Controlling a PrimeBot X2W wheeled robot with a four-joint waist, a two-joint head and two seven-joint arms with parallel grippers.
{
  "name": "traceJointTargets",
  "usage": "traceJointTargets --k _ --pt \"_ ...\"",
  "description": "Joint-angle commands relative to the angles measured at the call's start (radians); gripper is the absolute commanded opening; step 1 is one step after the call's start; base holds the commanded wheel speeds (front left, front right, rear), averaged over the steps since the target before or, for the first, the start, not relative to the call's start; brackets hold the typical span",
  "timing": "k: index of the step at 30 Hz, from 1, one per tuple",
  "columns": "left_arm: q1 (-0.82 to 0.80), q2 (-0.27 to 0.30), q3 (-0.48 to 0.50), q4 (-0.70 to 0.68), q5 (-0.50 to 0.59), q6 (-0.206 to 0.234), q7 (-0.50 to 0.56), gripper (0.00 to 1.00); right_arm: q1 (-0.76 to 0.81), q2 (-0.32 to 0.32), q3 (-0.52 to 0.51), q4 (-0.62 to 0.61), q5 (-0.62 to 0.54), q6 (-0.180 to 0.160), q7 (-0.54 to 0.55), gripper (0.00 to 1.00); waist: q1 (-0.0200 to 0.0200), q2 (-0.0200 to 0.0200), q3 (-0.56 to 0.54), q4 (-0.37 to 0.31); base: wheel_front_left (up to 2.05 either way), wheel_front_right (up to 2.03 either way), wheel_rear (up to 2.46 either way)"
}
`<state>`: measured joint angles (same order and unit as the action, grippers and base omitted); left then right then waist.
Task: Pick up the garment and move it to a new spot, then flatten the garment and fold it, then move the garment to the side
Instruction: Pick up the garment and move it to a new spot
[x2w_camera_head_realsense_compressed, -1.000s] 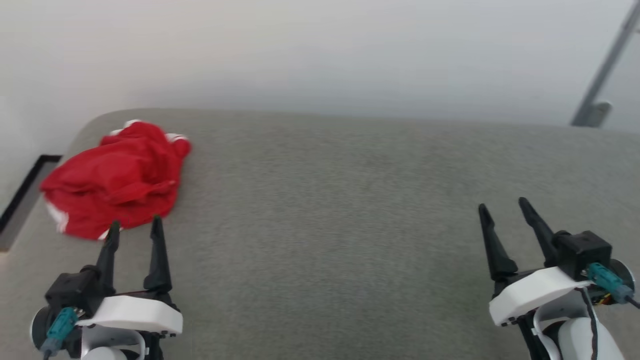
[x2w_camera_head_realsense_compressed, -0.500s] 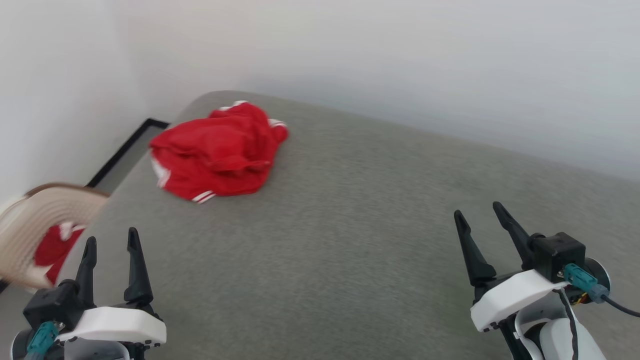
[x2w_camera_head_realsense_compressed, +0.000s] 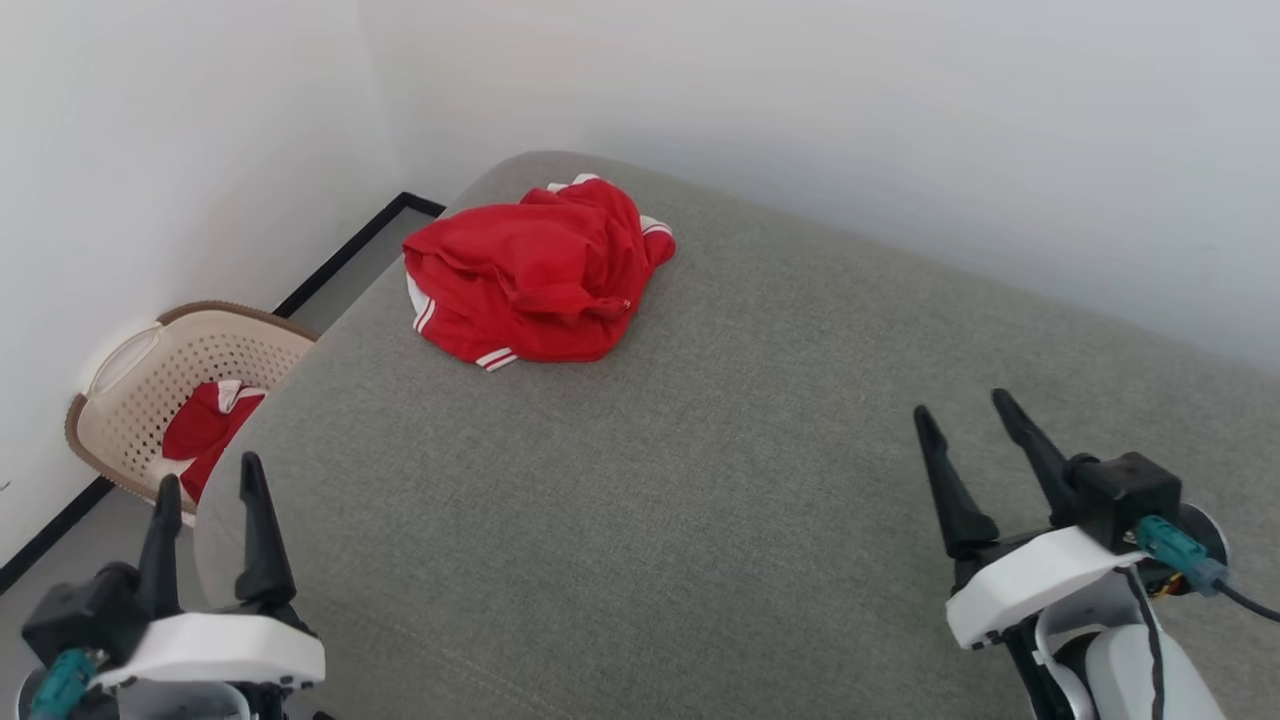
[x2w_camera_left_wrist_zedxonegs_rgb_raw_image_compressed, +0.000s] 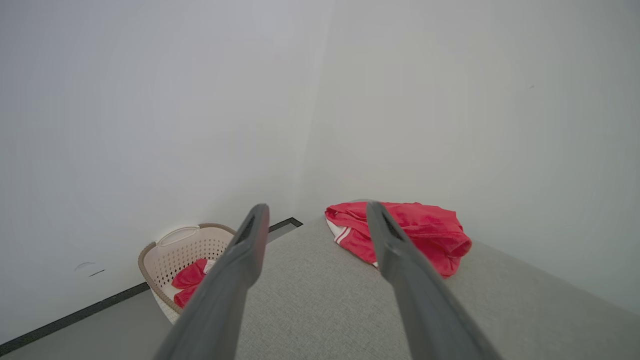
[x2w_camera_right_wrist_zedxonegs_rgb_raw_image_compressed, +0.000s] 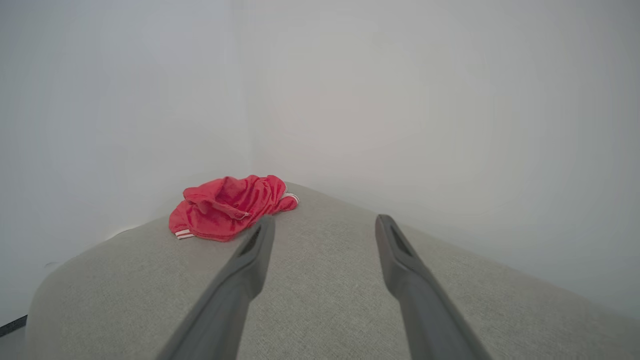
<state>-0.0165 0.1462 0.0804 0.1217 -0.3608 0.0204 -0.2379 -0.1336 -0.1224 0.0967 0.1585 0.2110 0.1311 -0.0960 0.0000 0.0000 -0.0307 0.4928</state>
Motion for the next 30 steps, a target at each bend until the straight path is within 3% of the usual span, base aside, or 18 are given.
traceJointTargets --k 1,7,18,30 --pt "-0.022 -0.002 0.003 -0.001 -0.009 -0.003 -0.003 1.00 -0.008 -0.001 -0.008 -0.002 0.005 -0.001 0.000 1.00 0.0000 0.0000 0.007 0.002 0.00 0.00 0.00" --pt "-0.120 0.012 -0.022 0.030 -0.012 -0.023 0.008 1.00 0.001 -0.001 -0.053 -0.026 -0.008 -0.001 0.006 1.00 0.0000 0.0000 0.042 -0.008 0.00 0.00 0.00" --pt "-0.425 0.044 -0.046 0.217 -0.045 -0.090 0.001 1.00 -0.056 -0.033 -0.085 -0.105 -0.032 -0.001 0.042 1.00 0.0000 0.0000 0.190 -0.115 0.00 0.00 0.00" --pt "-0.847 0.133 -0.053 0.620 -0.090 -0.133 0.038 1.00 -0.159 -0.094 -0.081 -0.232 -0.057 -0.001 0.063 1.00 0.0000 0.0000 0.452 -0.261 0.00 0.00 0.00"
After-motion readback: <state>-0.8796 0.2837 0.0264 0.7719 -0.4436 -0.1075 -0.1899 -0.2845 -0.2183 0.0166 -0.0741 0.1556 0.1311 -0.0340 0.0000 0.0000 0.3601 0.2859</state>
